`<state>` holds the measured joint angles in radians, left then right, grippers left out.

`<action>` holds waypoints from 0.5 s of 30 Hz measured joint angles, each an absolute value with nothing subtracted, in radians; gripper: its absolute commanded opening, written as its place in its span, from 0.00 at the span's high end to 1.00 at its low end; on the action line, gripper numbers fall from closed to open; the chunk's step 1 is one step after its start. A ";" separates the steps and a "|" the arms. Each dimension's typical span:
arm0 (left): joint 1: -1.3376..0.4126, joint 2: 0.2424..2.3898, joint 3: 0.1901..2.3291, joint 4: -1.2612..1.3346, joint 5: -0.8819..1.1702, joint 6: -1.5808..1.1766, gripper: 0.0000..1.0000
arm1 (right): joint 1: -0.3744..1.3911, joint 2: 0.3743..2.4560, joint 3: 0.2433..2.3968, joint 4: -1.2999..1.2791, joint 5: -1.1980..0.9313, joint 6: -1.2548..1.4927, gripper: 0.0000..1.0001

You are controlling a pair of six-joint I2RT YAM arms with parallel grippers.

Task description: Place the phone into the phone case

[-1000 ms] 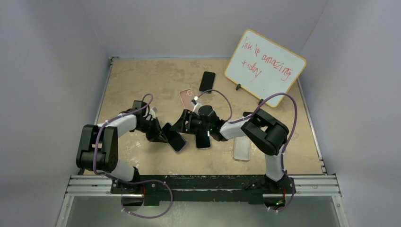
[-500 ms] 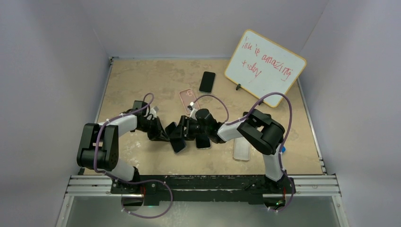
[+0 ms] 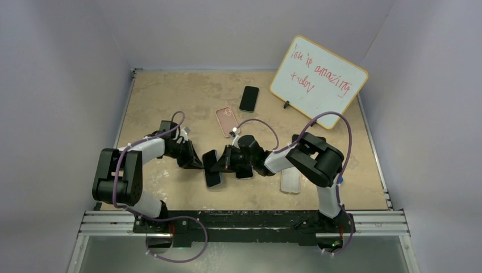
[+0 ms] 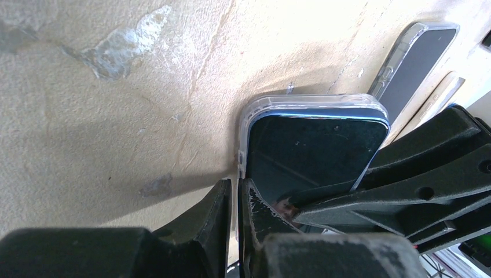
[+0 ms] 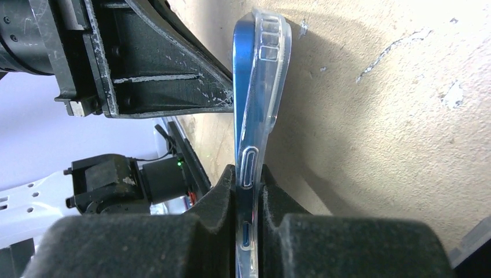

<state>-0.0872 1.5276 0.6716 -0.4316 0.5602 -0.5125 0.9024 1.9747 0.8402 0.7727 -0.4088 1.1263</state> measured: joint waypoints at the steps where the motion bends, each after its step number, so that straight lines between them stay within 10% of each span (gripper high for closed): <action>1: -0.087 1.528 0.672 -0.431 0.560 -0.513 0.87 | 0.902 1.975 0.839 0.772 -0.408 1.126 1.00; 15: -0.088 1.368 0.722 -0.414 0.647 -0.497 0.22 | 0.860 1.770 0.741 0.751 -0.384 1.114 1.00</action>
